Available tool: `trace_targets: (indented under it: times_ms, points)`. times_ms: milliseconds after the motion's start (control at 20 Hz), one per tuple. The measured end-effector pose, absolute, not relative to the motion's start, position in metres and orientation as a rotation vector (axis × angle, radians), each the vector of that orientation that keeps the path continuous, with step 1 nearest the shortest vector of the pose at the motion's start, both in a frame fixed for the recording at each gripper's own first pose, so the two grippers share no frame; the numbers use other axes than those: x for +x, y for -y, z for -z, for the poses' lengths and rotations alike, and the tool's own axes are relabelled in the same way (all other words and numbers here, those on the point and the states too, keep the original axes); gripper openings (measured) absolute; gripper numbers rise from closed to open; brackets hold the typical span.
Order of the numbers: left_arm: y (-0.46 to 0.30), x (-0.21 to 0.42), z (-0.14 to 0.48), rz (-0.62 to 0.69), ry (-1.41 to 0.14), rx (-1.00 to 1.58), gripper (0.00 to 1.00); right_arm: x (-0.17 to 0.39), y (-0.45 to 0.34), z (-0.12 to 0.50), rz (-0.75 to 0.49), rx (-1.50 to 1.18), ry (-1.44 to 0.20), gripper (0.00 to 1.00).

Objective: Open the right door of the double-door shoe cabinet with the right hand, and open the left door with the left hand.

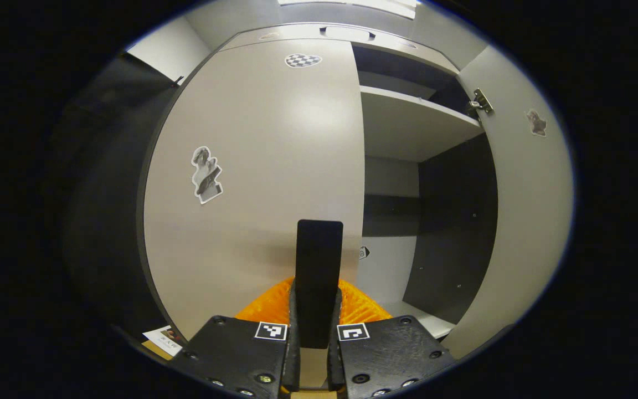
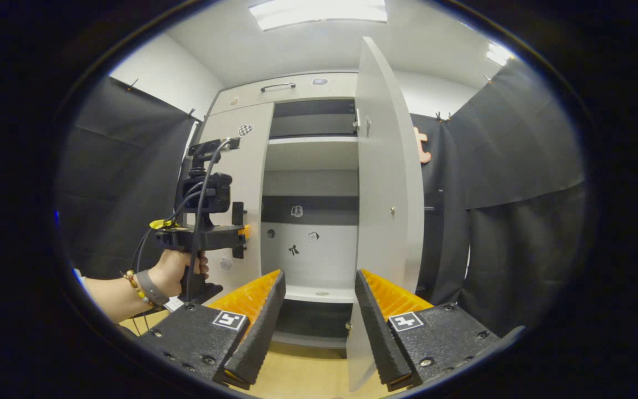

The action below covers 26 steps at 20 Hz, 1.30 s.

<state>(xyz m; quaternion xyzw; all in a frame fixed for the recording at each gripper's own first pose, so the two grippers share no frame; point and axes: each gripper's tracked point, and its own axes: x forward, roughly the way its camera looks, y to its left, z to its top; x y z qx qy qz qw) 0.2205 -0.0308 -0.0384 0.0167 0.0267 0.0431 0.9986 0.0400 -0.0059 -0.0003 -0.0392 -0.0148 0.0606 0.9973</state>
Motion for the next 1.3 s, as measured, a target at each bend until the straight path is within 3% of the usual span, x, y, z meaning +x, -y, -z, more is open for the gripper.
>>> trace_targets:
  times_ms: [50,200,1300]
  points:
    - [0.026,0.223,0.037,-0.087,-0.037,0.066,0.18,0.039,0.004,-0.001,-0.127,-0.08,0.032,0.8]
    - [0.027,0.224,0.036,-0.074,-0.035,0.077,0.04,0.038,0.0,0.0,-0.13,-0.088,0.036,0.8]
    - [0.016,0.164,0.028,-0.022,-0.026,0.097,0.04,0.02,-0.017,0.004,-0.109,-0.059,0.042,0.79]
